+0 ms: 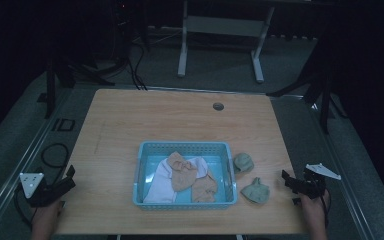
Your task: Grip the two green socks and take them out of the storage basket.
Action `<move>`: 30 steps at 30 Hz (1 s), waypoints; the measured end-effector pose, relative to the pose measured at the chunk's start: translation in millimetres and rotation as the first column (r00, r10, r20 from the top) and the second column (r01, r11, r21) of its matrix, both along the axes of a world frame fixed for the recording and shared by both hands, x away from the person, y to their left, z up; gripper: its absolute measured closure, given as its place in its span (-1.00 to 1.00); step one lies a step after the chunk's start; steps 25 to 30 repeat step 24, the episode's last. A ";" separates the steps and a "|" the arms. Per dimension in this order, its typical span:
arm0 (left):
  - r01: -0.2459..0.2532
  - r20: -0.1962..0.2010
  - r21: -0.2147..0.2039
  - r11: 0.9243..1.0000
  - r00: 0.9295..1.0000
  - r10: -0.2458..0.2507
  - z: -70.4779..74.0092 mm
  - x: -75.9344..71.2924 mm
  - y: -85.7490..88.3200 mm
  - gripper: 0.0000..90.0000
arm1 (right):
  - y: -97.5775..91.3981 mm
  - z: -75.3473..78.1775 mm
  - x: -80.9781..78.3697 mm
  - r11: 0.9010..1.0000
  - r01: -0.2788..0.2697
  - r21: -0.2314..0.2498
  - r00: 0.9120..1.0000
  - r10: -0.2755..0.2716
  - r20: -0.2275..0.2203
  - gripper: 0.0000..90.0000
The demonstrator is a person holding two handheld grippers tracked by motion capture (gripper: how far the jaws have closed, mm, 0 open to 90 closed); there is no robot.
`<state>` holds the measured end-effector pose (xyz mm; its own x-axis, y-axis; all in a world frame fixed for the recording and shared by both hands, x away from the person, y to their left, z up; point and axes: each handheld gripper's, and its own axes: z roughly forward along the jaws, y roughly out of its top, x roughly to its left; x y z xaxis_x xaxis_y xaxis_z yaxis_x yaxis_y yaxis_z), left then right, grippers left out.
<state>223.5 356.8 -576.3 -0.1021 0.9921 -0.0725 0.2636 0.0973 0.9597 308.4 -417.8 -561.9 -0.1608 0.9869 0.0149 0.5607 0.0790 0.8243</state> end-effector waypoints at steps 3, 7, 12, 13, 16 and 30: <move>0.000 0.001 0.001 1.000 1.000 0.000 0.0 0.0 -0.2 -0.98 | 0.1 -1.1 -4.4 0.999 0.032 -0.001 0.999 -0.032 0.038 -0.79; 0.000 0.003 0.003 1.000 1.000 0.000 -0.1 -0.1 -0.5 -0.98 | -0.5 -0.3 -11.9 0.997 0.066 0.036 0.992 -0.069 0.106 -0.79; 0.001 0.003 0.003 1.000 1.000 -0.001 -0.1 -0.3 -0.6 -0.98 | -1.2 0.0 -17.1 0.992 0.118 0.044 0.976 -0.124 0.179 -0.79; 0.002 0.004 0.004 1.000 1.000 -0.002 -0.1 -0.3 -0.7 -0.98 | -1.9 -0.1 -18.1 0.992 0.119 0.045 0.974 -0.126 0.190 -0.79; 0.002 0.004 0.004 1.000 1.000 -0.002 -0.1 -0.5 -0.6 -0.98 | -3.1 -0.1 -18.8 0.990 0.131 0.051 0.971 -0.139 0.193 -0.79; 0.002 0.007 -0.001 1.000 1.000 -0.002 -0.2 -0.6 -0.2 -0.98 | 2.2 -0.2 -16.4 0.991 0.132 -0.009 0.977 -0.128 0.171 -0.79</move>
